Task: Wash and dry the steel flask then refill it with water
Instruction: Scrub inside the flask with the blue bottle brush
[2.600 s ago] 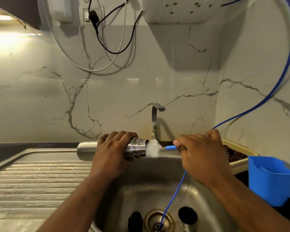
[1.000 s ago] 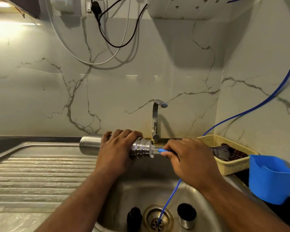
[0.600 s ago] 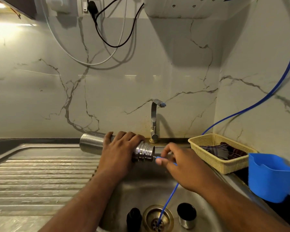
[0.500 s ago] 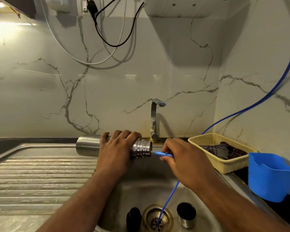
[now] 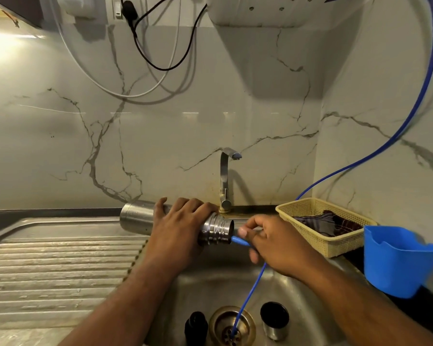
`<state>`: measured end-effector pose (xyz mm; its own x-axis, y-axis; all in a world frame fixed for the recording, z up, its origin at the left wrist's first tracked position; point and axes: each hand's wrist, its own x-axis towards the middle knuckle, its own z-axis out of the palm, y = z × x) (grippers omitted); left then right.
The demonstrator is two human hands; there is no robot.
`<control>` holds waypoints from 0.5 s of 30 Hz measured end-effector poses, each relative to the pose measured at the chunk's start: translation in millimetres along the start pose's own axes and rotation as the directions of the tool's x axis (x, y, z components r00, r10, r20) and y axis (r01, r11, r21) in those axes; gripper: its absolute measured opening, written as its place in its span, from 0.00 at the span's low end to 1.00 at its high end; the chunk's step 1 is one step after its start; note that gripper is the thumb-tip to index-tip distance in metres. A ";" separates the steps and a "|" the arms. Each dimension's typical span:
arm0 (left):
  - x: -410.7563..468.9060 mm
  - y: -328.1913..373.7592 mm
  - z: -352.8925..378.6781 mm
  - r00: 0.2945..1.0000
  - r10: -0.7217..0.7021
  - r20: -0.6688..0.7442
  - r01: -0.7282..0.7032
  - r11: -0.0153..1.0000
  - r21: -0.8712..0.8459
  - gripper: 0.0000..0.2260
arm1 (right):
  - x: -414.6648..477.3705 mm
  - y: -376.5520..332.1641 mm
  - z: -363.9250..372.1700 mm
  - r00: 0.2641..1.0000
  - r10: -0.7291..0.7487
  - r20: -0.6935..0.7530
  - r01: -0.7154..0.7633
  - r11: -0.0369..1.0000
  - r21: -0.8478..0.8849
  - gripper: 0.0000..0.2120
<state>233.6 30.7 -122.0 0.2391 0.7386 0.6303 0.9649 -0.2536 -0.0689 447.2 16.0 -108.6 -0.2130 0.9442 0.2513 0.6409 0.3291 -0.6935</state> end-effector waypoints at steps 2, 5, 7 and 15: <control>1.4 -0.4 -1.3 0.999 -0.039 0.004 0.039 0.999 -0.004 0.33 | -2.4 -3.6 0.5 0.993 -0.111 -0.047 0.100 0.974 -0.201 0.11; 1.4 -4.6 -3.5 0.996 -0.085 0.004 0.085 0.996 -0.027 0.33 | -4.4 -9.8 -1.8 0.955 -0.289 -0.062 0.225 0.848 -0.481 0.10; 0.4 -11.3 -4.9 0.994 -0.108 -0.005 0.108 0.994 -0.033 0.32 | -3.1 -8.2 -12.4 0.906 -0.399 -0.141 0.241 0.760 -0.604 0.07; -0.1 -11.6 -9.6 0.999 -0.023 -0.028 0.022 0.999 -0.040 0.32 | -6.7 -5.7 -25.9 0.913 -0.403 -0.065 0.271 0.718 -0.641 0.10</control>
<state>221.4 27.5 -113.9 0.2136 0.7263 0.6534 0.9647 -0.2622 -0.0238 464.1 7.5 -88.9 -0.4043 0.7287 0.5527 0.8752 0.4837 0.0026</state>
